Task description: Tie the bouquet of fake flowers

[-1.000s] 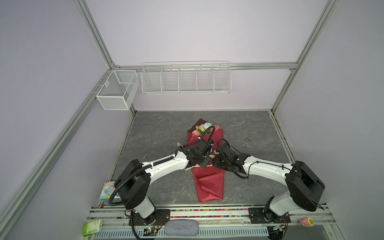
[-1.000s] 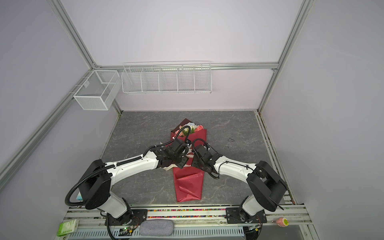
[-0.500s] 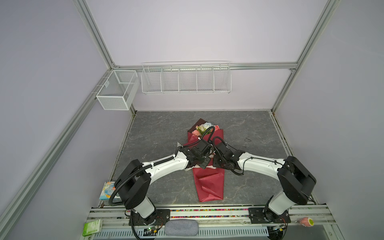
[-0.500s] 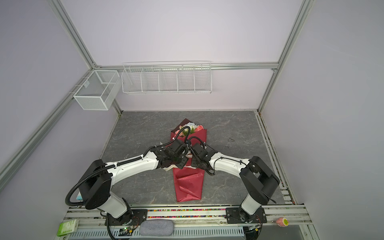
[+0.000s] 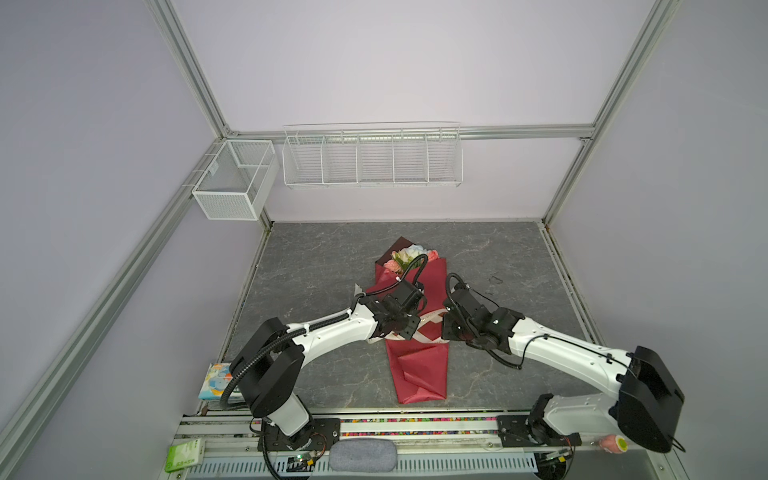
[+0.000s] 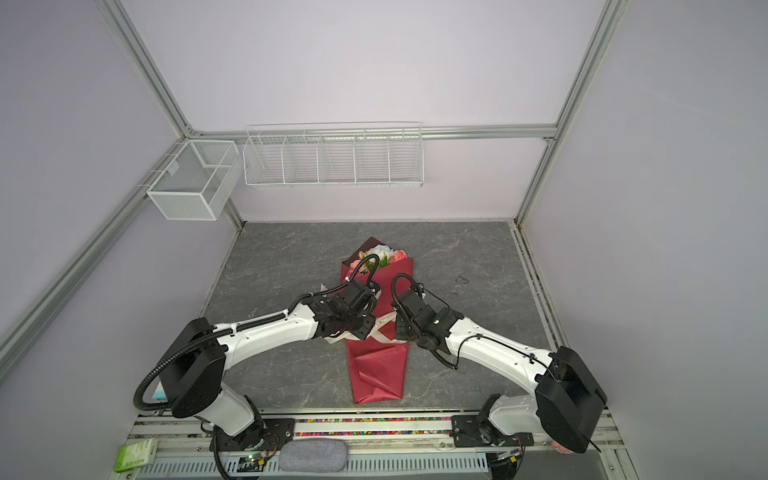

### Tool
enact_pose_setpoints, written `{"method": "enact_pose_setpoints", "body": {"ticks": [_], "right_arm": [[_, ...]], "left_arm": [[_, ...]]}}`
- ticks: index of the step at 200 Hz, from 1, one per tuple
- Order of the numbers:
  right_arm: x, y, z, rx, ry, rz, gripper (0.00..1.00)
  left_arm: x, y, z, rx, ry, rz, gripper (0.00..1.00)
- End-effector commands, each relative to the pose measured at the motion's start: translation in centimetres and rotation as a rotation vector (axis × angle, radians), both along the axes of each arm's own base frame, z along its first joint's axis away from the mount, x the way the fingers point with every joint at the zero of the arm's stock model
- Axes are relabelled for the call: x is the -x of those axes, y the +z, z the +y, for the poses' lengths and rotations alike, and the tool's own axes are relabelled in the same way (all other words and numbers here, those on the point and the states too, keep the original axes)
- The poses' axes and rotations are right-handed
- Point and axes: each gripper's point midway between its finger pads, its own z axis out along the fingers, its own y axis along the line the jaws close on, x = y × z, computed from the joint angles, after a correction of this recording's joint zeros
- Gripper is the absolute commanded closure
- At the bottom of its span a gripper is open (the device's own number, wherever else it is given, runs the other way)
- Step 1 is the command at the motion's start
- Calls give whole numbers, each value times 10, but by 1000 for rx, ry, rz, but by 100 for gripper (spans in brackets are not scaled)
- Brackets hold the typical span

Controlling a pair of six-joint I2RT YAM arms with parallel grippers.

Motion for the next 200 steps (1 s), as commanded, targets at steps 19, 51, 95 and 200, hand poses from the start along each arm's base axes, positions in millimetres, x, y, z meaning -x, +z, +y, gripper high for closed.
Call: {"method": "enact_pose_setpoints", "body": {"ticks": [19,51,95,200], "right_arm": [[6,-4,-10,66,53,-12,94],[4,2,-6,61,73,-23,94],[3,1,2,38,87,-14,94],[2,0,7,16,87,-11,94]], "left_arm": [[4,30,27,110,190,29,35],[-8,28,91,193,500,104,25],[-9,3,145,290,792,212,23],[-13,-46,151,273,1012,352,23]]}}
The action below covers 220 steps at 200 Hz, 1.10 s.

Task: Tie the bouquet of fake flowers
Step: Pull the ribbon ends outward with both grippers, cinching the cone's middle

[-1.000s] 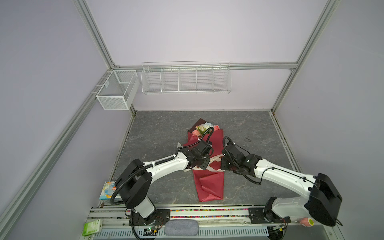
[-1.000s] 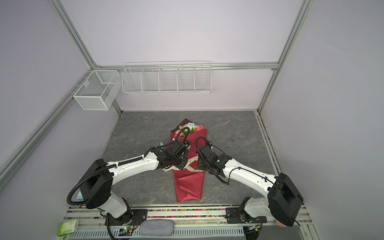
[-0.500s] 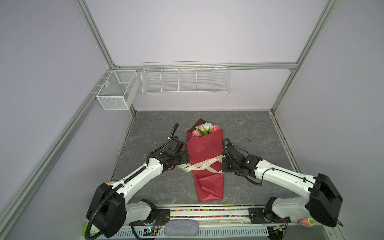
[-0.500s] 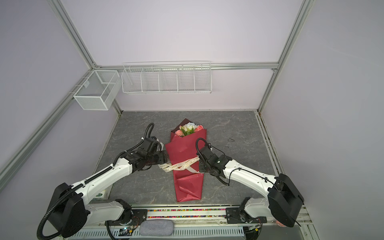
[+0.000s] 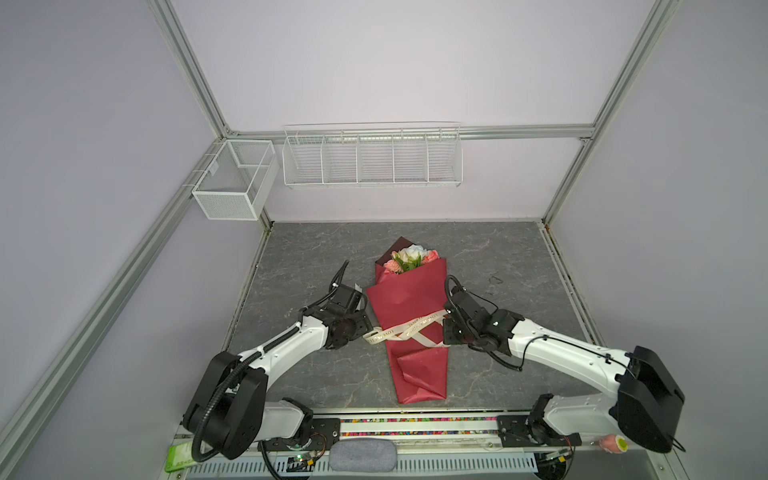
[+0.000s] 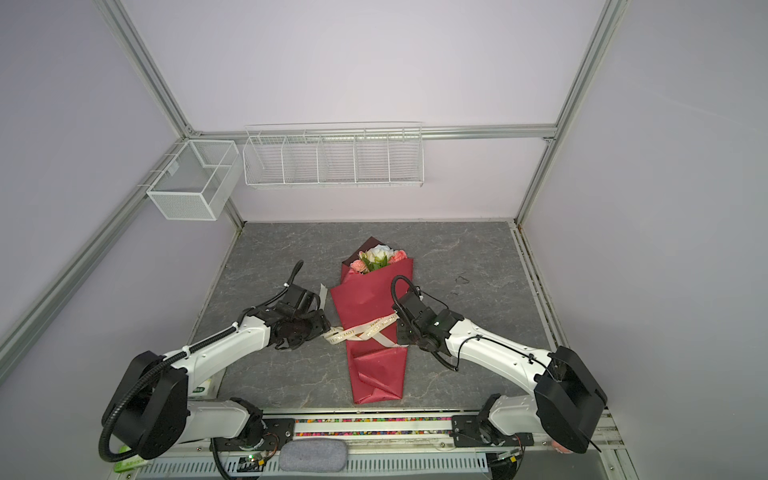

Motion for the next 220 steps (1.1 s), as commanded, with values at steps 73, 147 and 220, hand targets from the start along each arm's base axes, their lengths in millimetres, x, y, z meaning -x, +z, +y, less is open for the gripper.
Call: {"method": "enact_pose_setpoints", "body": {"ticks": [73,147,220], "right_arm": [[-2,8,5,-12,13,-16,94],[-6,31,-33,134,-71,-83,94],[-8,55,-135,422,-250,-143,94]], "left_arm": [[-19,-22,-9,91,108,52,36],[-20,2,-5,93,55,-43,100],[-11,50,31,15,64,-264,100]]}}
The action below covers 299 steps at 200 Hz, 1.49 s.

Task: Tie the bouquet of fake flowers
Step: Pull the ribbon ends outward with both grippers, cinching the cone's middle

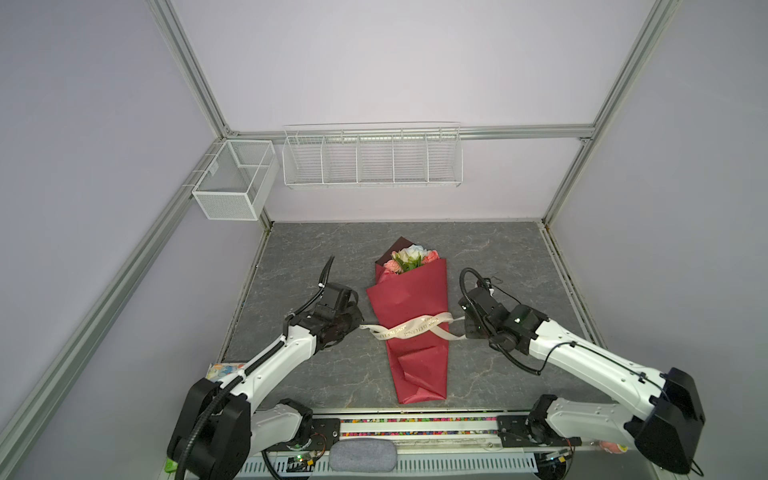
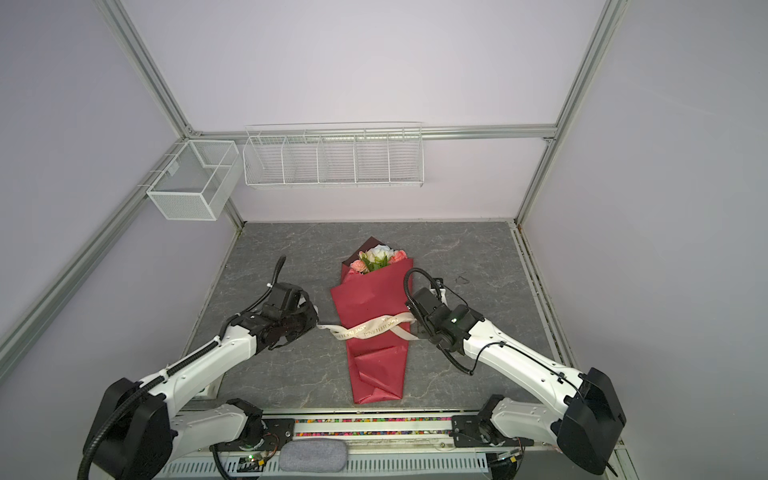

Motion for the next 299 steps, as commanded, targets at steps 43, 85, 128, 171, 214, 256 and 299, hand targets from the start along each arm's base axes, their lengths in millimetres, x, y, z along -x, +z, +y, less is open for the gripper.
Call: {"method": "enact_pose_setpoints", "body": {"ticks": [43,85,128,171,214,256,299], "right_arm": [[-7,30,-82,274,-125,-51,94],[-21,42,-111,393,-200,-67,94],[-34,35,-137,418,-268,-46,94],[-42,10,-161,361,-355,5,94],[-46,-9,-202,303,-495,43,94],[-48,-10,-232,286,-601,32,94],[-50,-14,-268,298,-712,40,94]], "left_arm": [[20,-7,47,-182,49,-13,100],[20,-21,60,-171,48,51,100],[21,-23,91,-166,109,56,100],[23,-27,125,-175,225,94,100],[18,-33,158,-236,315,165,100],[6,-29,192,-350,393,207,100],[2,-47,226,-390,500,295,100]]}}
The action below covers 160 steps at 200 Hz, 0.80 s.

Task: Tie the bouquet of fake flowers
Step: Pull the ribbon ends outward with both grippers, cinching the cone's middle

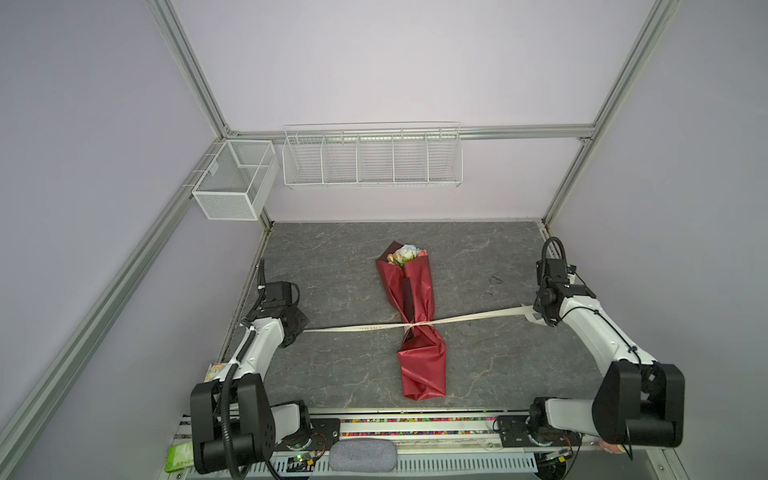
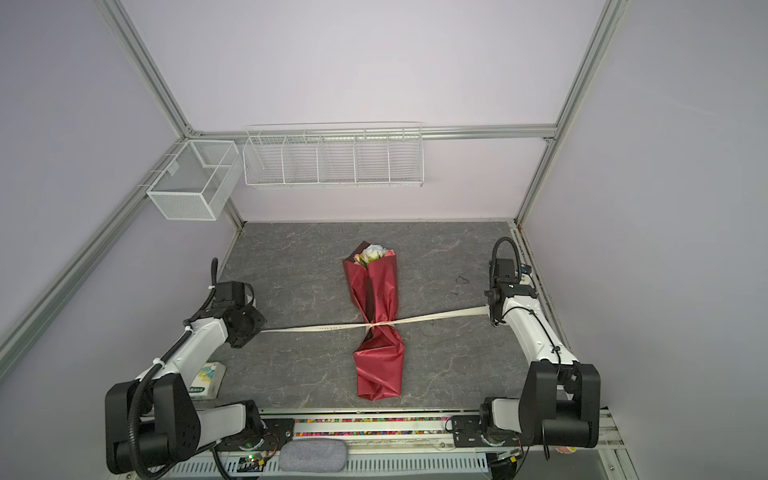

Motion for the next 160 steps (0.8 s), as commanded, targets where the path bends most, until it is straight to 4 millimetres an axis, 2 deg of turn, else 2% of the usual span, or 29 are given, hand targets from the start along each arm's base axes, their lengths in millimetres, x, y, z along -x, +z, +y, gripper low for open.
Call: {"method": "enact_pose_setpoints", "body": {"ticks": [1,78,111,160], "right_arm": [[-4,3,-27,58,-72,-12,94],[-17,26,-73,319,-212,13,94],[-26,30,-83,390,-238,26,94],[-32,29,-94,431,-252,48,94]], "left_arm": [[-3,1,33,-124,65,54,100],[-27,9,79,-349,115,195,100],[-34,1,84,-370,123,226,100],[-31,-4,95,-407,126,274,100]]}}
